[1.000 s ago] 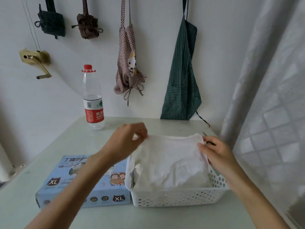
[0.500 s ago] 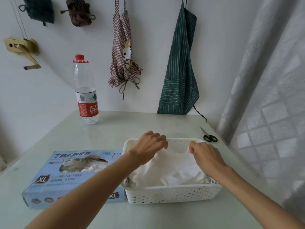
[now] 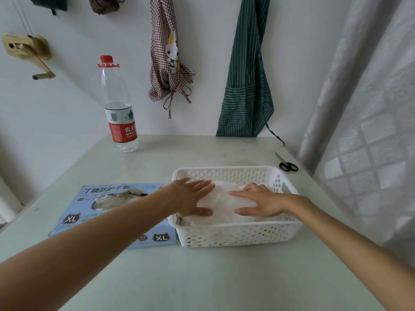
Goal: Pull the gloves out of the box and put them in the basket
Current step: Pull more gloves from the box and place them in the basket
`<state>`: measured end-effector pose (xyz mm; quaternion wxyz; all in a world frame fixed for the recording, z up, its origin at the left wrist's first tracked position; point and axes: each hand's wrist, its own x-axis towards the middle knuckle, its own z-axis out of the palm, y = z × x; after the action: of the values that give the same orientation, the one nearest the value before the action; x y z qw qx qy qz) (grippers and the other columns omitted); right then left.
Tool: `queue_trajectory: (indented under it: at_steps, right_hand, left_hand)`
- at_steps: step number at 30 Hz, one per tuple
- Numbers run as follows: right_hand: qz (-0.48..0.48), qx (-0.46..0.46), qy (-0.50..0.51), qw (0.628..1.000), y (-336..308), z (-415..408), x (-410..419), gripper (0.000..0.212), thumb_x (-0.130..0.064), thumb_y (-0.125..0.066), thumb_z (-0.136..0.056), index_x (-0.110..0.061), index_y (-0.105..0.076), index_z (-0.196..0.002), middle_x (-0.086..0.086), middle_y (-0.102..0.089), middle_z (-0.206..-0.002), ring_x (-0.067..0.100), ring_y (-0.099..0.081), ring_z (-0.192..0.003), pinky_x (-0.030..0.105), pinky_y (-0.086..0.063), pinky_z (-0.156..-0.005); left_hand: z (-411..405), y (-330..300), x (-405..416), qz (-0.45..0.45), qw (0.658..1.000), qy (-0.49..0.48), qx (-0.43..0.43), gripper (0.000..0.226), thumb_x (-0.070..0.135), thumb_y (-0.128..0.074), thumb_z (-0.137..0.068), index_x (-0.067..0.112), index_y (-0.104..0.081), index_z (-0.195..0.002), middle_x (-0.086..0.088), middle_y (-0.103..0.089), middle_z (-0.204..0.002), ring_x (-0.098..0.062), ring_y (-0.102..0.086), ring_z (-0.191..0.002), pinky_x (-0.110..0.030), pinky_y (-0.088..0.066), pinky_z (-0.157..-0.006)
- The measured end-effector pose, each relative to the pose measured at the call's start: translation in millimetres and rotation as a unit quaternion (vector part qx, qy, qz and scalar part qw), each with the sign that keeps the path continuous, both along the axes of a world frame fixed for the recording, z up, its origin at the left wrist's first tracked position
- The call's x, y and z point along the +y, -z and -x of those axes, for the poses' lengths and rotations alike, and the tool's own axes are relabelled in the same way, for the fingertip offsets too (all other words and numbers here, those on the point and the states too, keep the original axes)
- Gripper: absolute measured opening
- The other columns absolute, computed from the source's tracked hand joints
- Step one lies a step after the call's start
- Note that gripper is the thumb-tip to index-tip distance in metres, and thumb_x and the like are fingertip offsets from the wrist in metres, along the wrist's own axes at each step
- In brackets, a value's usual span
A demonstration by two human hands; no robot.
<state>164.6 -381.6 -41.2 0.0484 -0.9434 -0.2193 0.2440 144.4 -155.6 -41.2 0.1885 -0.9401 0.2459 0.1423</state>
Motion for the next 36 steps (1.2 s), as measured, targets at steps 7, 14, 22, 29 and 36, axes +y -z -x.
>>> queue_trajectory:
  at_steps: [7,14,22,29,36]
  right_hand:
    - [0.043,0.021,-0.006,0.999,9,-1,2,0.08,-0.047,-0.054,-0.092,-0.04,0.0,-0.15,0.001,-0.008,-0.152,0.024,-0.013,-0.139,0.043,-0.017,-0.113]
    - [0.003,-0.023,0.007,1.0,-16,4,-3,0.077,-0.055,-0.064,-0.082,-0.035,-0.027,-0.146,-0.001,-0.022,-0.151,0.02,-0.014,-0.142,0.042,-0.021,-0.115]
    - [-0.066,0.008,-0.018,0.998,-20,21,23,0.014,-0.033,-0.069,-0.083,-0.033,-0.056,-0.089,-0.006,-0.051,-0.094,0.011,-0.049,-0.08,0.02,-0.041,-0.07]
    - [-0.006,0.097,-0.021,0.995,-29,18,29,0.008,-0.03,-0.061,-0.091,-0.034,-0.064,-0.096,-0.01,-0.065,-0.101,0.003,-0.062,-0.088,0.016,-0.048,-0.08]
    - [-0.24,-0.104,0.035,0.965,-55,40,98,0.009,-0.037,-0.062,-0.089,-0.033,-0.066,-0.096,-0.014,-0.062,-0.09,0.007,-0.06,-0.086,0.027,-0.049,-0.08]
  left_hand:
    - [1,12,-5,-0.112,0.993,-0.036,0.013,0.082,0.069,-0.02,-0.091,0.022,0.015,-0.149,0.006,0.018,-0.157,-0.009,0.011,-0.145,-0.038,0.01,-0.117]
    - [7,-12,-3,-0.049,0.999,-0.012,-0.02,0.096,0.075,-0.029,-0.084,0.017,0.007,-0.151,-0.002,0.005,-0.16,-0.017,0.003,-0.147,-0.041,0.007,-0.118]
    - [17,-20,-16,-0.16,0.983,-0.077,0.037,0.062,0.037,-0.044,-0.098,0.016,-0.018,-0.15,-0.007,-0.024,-0.155,-0.025,-0.018,-0.144,-0.047,0.0,-0.118]
    - [35,-31,10,0.045,0.993,-0.109,0.024,0.082,0.068,-0.038,-0.087,0.014,-0.026,-0.148,-0.008,-0.029,-0.153,-0.022,-0.018,-0.144,-0.042,-0.001,-0.119]
    - [72,-55,145,0.357,0.903,-0.237,0.035,0.065,0.044,-0.052,-0.092,0.032,-0.021,-0.148,0.007,-0.025,-0.155,-0.014,-0.03,-0.139,-0.035,-0.023,-0.113]
